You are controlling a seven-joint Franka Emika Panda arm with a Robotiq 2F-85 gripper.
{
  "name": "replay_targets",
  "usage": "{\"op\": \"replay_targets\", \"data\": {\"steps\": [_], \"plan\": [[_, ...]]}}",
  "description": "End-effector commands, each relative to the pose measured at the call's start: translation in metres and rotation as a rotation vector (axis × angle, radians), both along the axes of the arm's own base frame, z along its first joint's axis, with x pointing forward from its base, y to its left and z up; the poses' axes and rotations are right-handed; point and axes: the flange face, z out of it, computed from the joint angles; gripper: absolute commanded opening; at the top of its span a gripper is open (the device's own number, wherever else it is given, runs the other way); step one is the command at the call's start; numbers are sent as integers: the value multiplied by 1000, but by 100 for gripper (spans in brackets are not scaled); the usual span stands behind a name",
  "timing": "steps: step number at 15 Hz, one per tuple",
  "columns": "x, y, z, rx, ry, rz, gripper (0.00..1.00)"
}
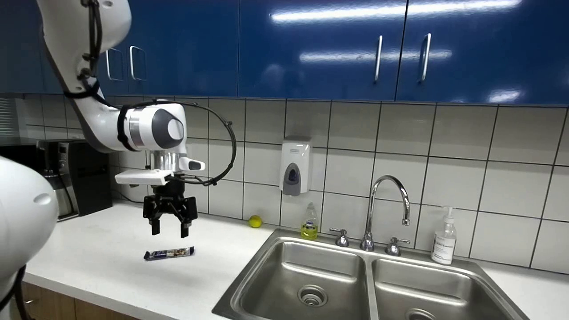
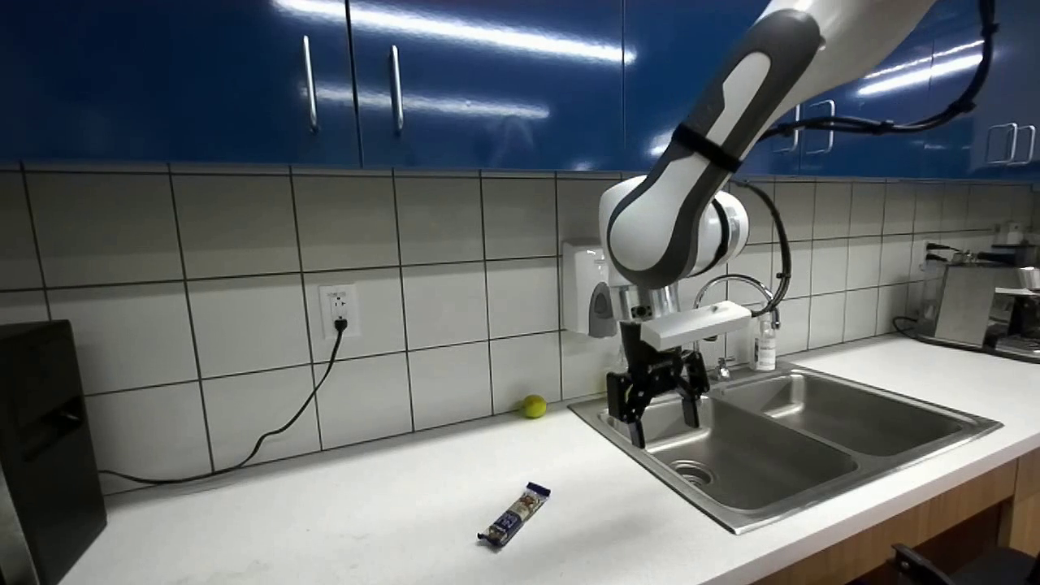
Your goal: Move the chocolate bar to the left sink
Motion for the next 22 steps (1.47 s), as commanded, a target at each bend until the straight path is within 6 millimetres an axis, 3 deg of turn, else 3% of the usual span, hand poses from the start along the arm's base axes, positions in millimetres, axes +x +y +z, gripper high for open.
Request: {"op": "replay_targets", "data": {"steps": [1,9,22], "plan": [[25,24,-34,-29,11,96,100],[67,60,-93,-16,36,197,100],[114,121,-139,-9,21,275,100]]}}
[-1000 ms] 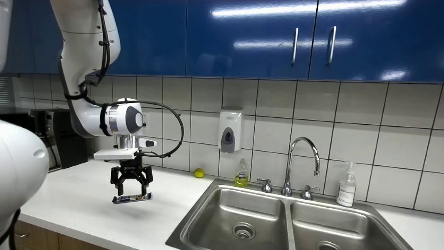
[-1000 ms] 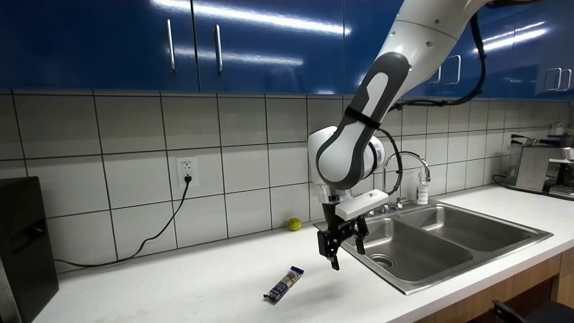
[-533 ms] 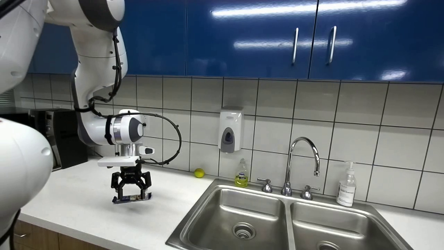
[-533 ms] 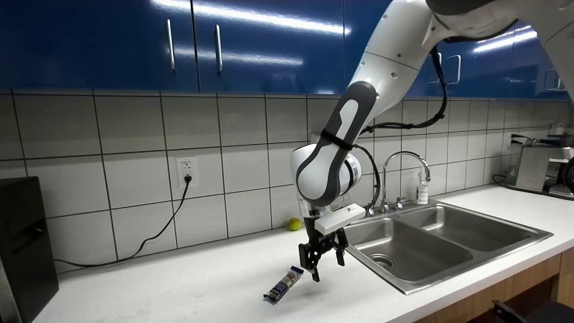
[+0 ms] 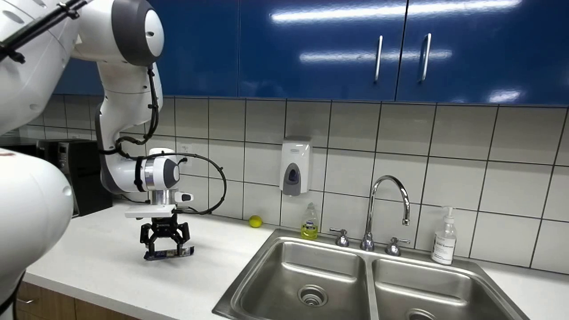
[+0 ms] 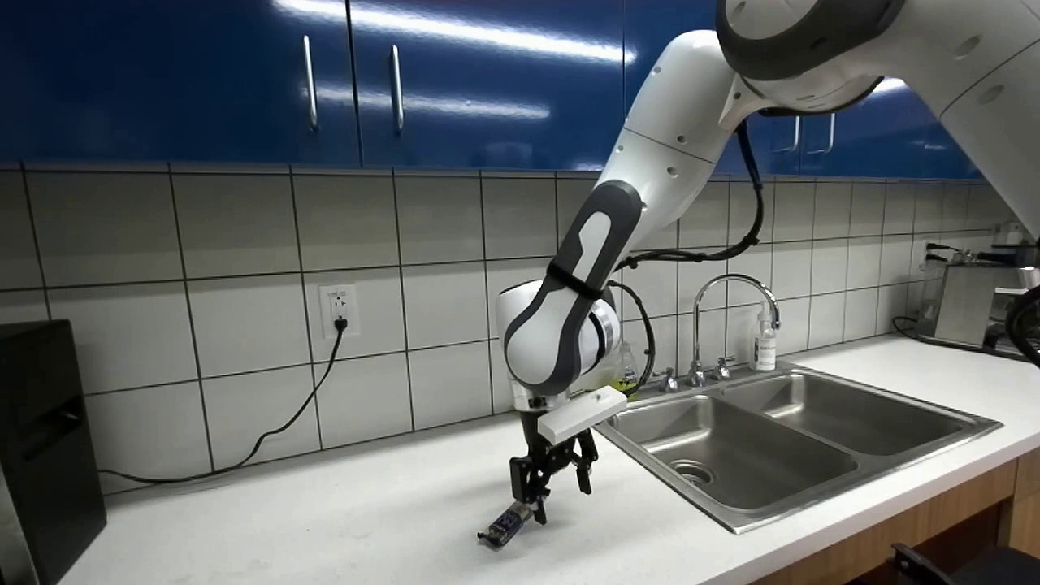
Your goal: Move the chocolate bar to the left sink
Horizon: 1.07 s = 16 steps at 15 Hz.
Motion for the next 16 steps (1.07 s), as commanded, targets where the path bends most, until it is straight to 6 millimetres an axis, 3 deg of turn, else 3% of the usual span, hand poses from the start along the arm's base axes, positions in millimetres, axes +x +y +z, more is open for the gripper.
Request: {"op": "replay_targets", "data": {"steps": [1,10,14,16], "plan": [[17,11,-9,-9,-20,34,100],[44,31,-16,0,-54,53,100],[50,37,-15,10,-61,56,100],[44,36,-17,19,-53,33,100]]}}
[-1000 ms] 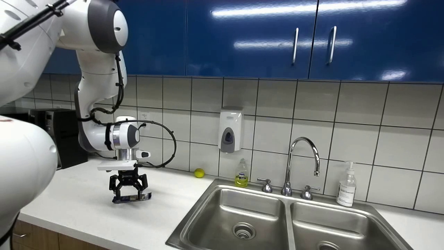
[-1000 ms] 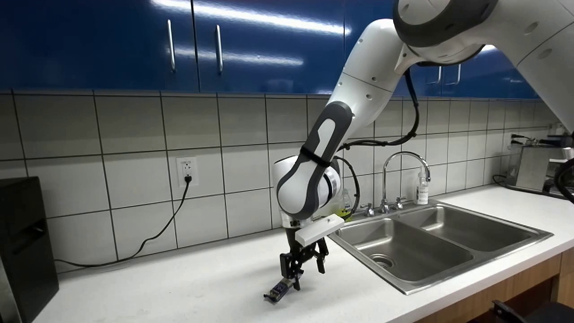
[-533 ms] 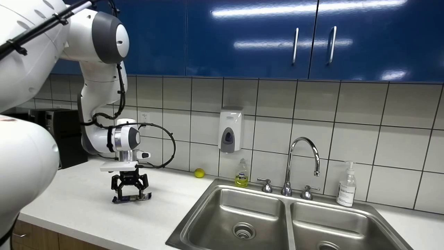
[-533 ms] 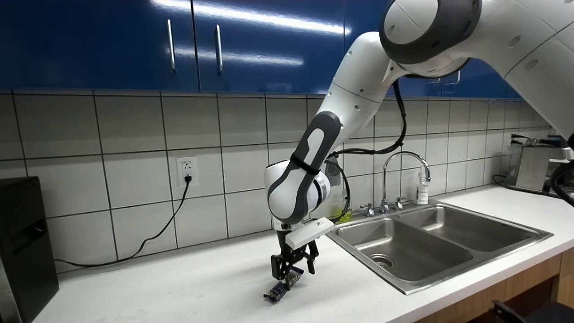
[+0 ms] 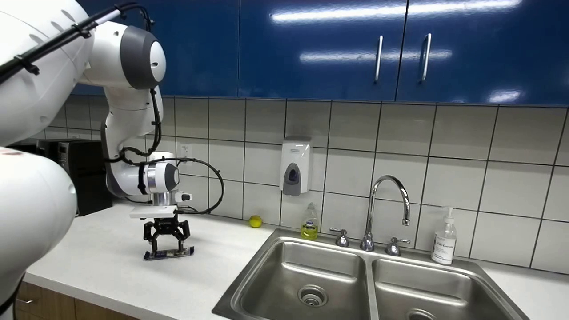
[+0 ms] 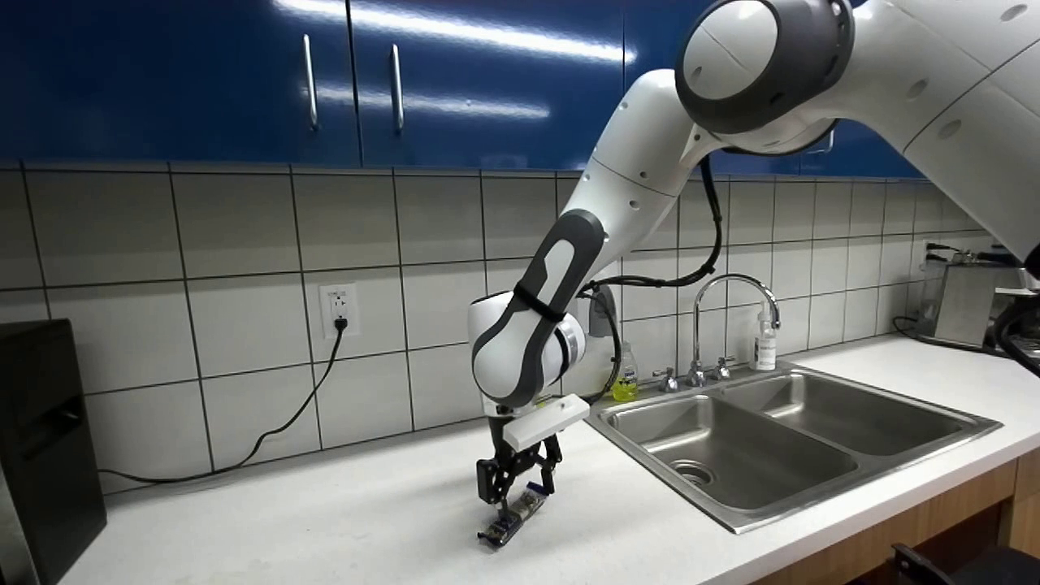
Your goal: Move the chocolate bar to the left sink
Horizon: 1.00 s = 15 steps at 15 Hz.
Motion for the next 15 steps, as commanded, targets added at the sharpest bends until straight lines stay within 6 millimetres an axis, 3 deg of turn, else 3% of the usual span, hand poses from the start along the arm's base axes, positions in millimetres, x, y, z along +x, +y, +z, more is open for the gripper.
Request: {"op": "replay_targets", "data": {"steps": [1,11,15], "plan": [[1,1,1,1,-1,0,100],[2,1,1,7,2,-6,100],[-1,2,3,26,-10,-140,100]]}}
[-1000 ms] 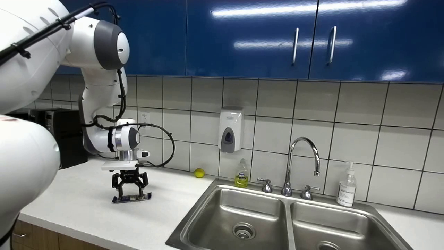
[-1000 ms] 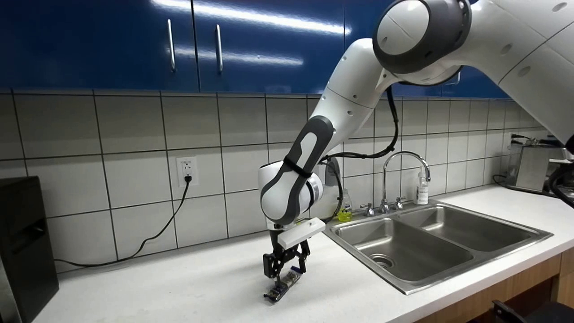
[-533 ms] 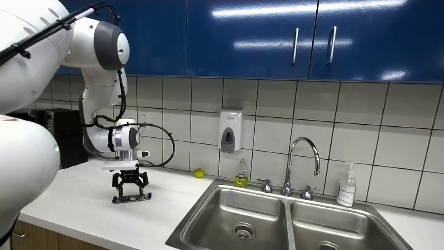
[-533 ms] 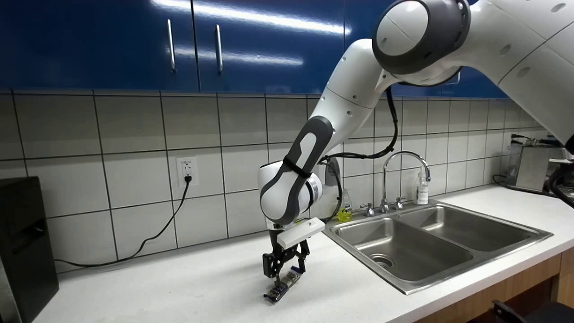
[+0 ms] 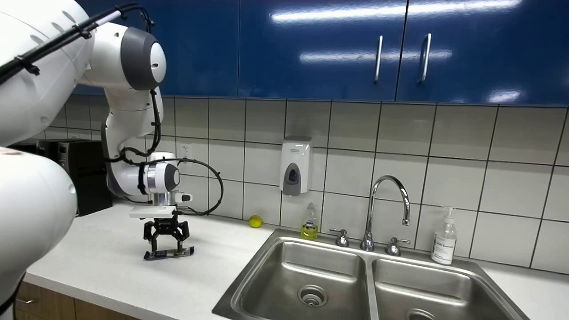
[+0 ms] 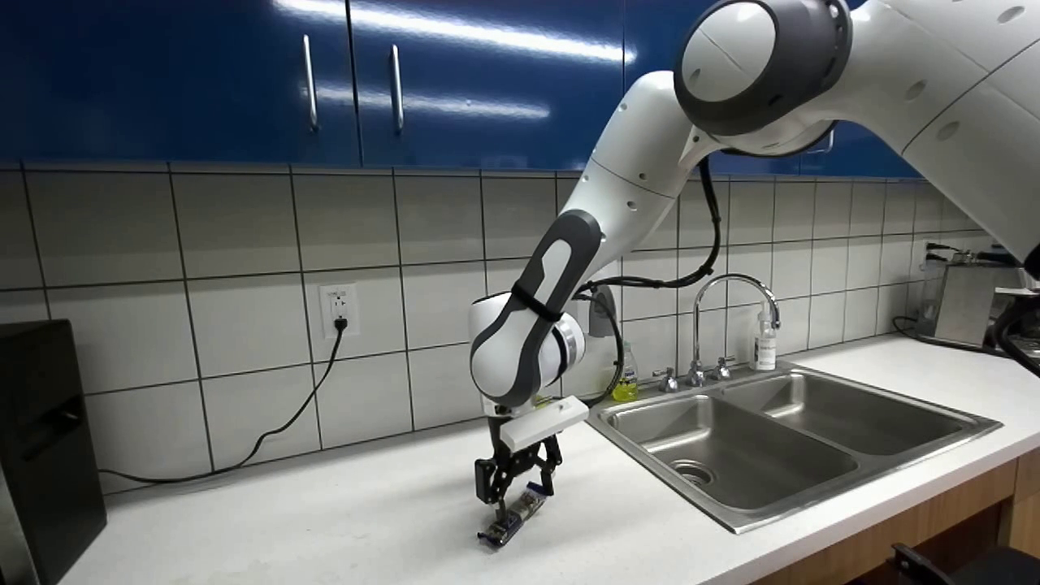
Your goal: Move the chocolate bar to the left sink
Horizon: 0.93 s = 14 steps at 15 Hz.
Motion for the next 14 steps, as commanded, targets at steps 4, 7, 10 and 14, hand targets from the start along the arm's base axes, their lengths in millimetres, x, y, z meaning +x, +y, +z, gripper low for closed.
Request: {"op": "replay_targets", "data": {"steps": [4,7,10,14], "plan": [[-1,2,8,26,-66,-285,100],[1,1,8,19,-107,-433,100],[0,1,6,2,-108,-550,100],[0,2,5,3,-104,-651,100]]}}
